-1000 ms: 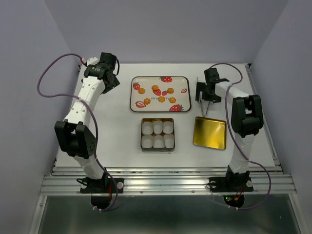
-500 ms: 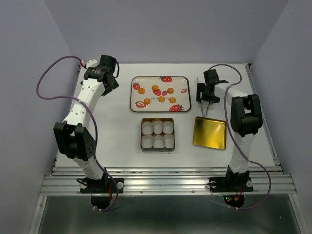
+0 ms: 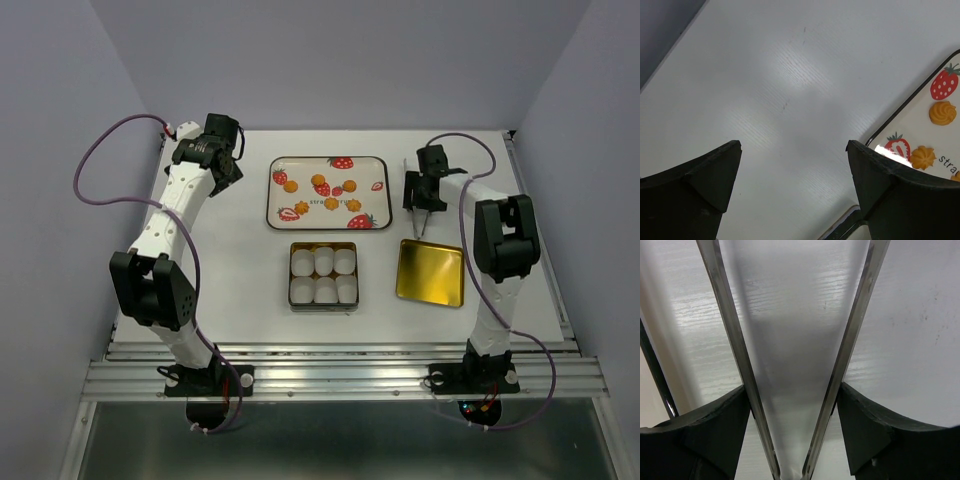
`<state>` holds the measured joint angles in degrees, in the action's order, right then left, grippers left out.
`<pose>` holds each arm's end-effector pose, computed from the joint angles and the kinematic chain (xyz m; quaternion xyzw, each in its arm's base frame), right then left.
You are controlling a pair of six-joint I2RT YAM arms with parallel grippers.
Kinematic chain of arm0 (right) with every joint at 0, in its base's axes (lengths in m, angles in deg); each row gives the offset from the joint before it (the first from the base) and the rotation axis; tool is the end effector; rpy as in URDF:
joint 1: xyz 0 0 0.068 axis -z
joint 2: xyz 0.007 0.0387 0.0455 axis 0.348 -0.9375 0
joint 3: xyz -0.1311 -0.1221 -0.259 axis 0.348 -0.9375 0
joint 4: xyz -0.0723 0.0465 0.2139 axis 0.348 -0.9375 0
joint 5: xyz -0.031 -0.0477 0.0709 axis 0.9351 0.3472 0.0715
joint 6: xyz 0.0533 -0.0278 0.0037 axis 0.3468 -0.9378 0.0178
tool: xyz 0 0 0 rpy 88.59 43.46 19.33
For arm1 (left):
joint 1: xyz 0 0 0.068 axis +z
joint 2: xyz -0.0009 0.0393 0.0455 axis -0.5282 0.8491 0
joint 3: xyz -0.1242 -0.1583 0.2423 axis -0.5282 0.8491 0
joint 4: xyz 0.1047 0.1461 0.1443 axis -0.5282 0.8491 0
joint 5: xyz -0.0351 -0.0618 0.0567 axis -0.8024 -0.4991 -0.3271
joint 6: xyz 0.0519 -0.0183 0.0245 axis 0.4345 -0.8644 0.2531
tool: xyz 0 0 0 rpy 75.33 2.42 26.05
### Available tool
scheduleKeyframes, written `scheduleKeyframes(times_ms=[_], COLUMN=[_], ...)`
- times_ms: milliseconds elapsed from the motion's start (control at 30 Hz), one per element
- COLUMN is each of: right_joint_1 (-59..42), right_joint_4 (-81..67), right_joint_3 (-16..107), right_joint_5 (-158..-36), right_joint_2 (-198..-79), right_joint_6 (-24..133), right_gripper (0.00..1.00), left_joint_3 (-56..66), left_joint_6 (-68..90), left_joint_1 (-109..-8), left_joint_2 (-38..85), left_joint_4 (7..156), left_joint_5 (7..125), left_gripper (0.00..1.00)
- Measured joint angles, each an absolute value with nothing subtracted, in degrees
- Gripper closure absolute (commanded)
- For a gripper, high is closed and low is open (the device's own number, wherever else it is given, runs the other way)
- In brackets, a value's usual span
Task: Pack the cookies
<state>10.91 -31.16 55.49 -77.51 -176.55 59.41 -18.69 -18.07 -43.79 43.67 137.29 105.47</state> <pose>0.4371 0.0636 0.2159 0.0474 0.9560 -0.0439 0.2863 0.3268 -0.0456 0.3901 -0.3063 0.8656 0.0937 0.3849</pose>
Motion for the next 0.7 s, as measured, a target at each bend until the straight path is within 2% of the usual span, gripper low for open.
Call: scheduleKeyframes(times_ms=[67, 300, 433, 567, 700], right_joint_1=[10.91, 10.59, 10.52, 10.48, 10.28], right_joint_4=[-30.13, -27.79, -27.55, -27.53, -27.59], right_joint_3=[54.29, 51.01, 50.42, 50.42, 50.42], right_joint_5=[-77.36, -76.27, -75.94, -76.11, -76.97], right_joint_2=[-175.94, -174.06, -173.64, -173.64, -173.64], right_joint_6=[59.58, 60.46, 60.48, 60.48, 60.48], right_gripper=[0.23, 0.23, 0.29, 0.45, 0.46], left_joint_3=[-18.37, -17.91, -17.91, -17.91, -17.91], left_joint_6=[-18.07, -18.05, -18.05, -18.05, -18.05], left_joint_1=[-43.79, -43.79, -43.79, -43.79, -43.79], left_joint_2=[43.45, 43.12, 43.12, 43.12, 43.12], left_joint_4=[137.2, 137.27, 137.27, 137.27, 137.27], left_joint_5=[105.62, 106.19, 106.24, 106.28, 106.32], left_gripper=[0.01, 0.01, 0.01, 0.01, 0.01])
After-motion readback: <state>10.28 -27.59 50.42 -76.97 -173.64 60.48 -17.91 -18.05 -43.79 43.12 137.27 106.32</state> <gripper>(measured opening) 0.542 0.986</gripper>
